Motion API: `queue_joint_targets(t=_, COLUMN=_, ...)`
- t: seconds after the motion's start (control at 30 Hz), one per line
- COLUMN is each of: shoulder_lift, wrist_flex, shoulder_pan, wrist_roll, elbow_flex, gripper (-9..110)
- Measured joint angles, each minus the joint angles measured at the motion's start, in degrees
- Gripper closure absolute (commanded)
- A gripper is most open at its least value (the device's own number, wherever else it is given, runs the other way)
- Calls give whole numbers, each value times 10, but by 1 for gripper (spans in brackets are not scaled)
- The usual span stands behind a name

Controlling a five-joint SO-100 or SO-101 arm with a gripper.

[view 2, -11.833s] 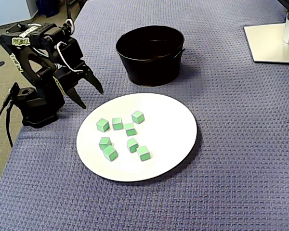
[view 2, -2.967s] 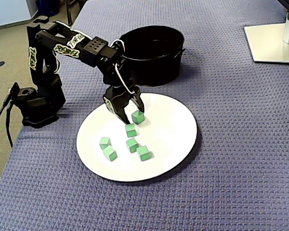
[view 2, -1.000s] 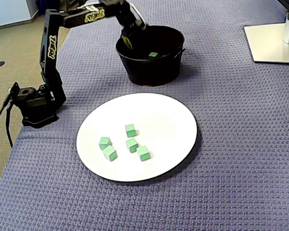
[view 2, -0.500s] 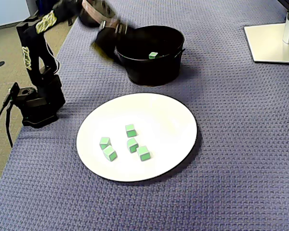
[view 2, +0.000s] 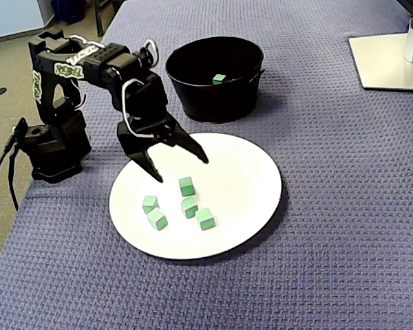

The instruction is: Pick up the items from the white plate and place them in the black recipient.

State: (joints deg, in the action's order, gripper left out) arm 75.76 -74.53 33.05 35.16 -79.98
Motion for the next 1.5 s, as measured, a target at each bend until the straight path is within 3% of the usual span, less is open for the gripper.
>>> queue_joint_targets(t=0.37, shoulder_lift=-85, wrist_flex=-11, shoulder_pan=-28, wrist_roll=39, elbow_flex=-6, gripper=72)
queue_joint_targets(t=0.57, shoulder_lift=-109, wrist_flex=42, shoulder_pan=-37, wrist_roll=47, elbow_flex=-6, gripper=75)
queue_joint_targets(t=1.0, shoulder_lift=-120, wrist_flex=71, shoulder_pan=-43, wrist_roll=47, elbow_flex=-6, gripper=101)
queue_joint_targets(t=1.5, shoulder_lift=-73, wrist_flex=47, shoulder_pan=-40, wrist_roll=29, elbow_flex=4, gripper=101)
